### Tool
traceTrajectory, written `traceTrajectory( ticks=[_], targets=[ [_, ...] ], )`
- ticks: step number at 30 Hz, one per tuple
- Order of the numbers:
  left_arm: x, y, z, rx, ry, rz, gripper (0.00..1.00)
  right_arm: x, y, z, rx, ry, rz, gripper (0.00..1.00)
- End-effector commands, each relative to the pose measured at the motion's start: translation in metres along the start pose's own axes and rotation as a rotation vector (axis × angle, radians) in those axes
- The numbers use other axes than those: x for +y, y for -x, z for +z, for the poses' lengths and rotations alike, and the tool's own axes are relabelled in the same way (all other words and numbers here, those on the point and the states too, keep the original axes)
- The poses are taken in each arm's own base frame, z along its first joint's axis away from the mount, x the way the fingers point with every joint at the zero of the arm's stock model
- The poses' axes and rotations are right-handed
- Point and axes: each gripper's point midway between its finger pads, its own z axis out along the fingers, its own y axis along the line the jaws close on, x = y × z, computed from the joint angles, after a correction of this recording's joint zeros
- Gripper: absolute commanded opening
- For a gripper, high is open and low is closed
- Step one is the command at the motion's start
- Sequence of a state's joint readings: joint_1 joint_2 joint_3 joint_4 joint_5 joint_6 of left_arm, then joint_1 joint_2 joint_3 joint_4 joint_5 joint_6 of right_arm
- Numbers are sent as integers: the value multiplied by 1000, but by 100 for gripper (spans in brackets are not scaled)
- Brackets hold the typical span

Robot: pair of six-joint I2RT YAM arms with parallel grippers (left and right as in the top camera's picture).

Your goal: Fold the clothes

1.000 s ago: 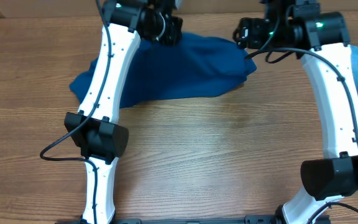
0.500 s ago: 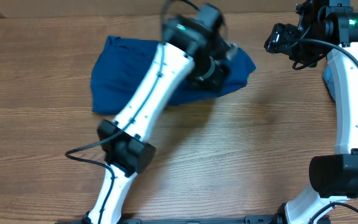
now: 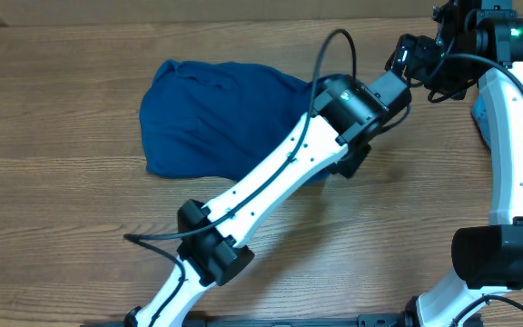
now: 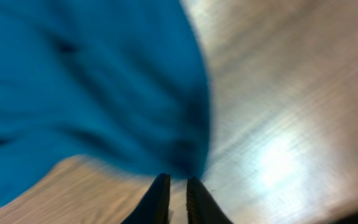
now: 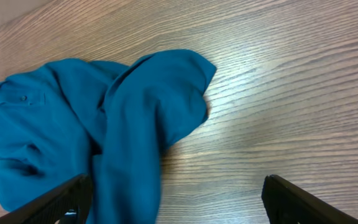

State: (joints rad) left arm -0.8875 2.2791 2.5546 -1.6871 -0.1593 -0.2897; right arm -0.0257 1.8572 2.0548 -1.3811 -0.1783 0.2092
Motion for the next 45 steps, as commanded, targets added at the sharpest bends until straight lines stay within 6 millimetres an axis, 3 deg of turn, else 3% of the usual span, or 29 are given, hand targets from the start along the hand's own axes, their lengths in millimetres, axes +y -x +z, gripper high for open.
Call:
traceTrajectory(
  ticks=[1,3,5,10,14,16,21,27,32,36,39,40,45],
  targets=[
    [62,4,-85,-239,130,-145,27,-3,0,2,1,-8,9,91],
    [82,1,-107,-290,147,-186,41,-4,-2,3,13,-11,12,91],
    [102,-5,-126,-330,149,-233,46,-6,-10,8,46,-13,18,91],
    [161,-20,-155,-391,163,-391,67,5,-47,33,190,37,19,90],
    [194,-27,-150,-366,109,-497,68,31,-81,68,279,105,-45,88],
    [208,-29,-145,-350,83,-544,68,53,-95,86,288,173,-167,85],
    [243,-38,-140,-334,61,-647,67,86,-110,126,187,130,-394,84],
    [249,-41,-139,-330,17,-674,67,91,-101,157,12,-81,-510,85],
    [247,-40,-139,-329,9,-651,67,79,-115,192,84,-113,-487,82],
    [245,-40,-139,-329,3,-647,68,77,-138,219,178,-89,-486,64],
    [246,-40,-139,-329,7,-648,68,75,-144,221,200,-99,-477,16],
    [247,-40,-139,-329,9,-649,68,75,-144,217,202,-103,-456,4],
    [247,-40,-139,-332,11,-649,70,71,-126,184,163,-110,-346,4]
  ],
)
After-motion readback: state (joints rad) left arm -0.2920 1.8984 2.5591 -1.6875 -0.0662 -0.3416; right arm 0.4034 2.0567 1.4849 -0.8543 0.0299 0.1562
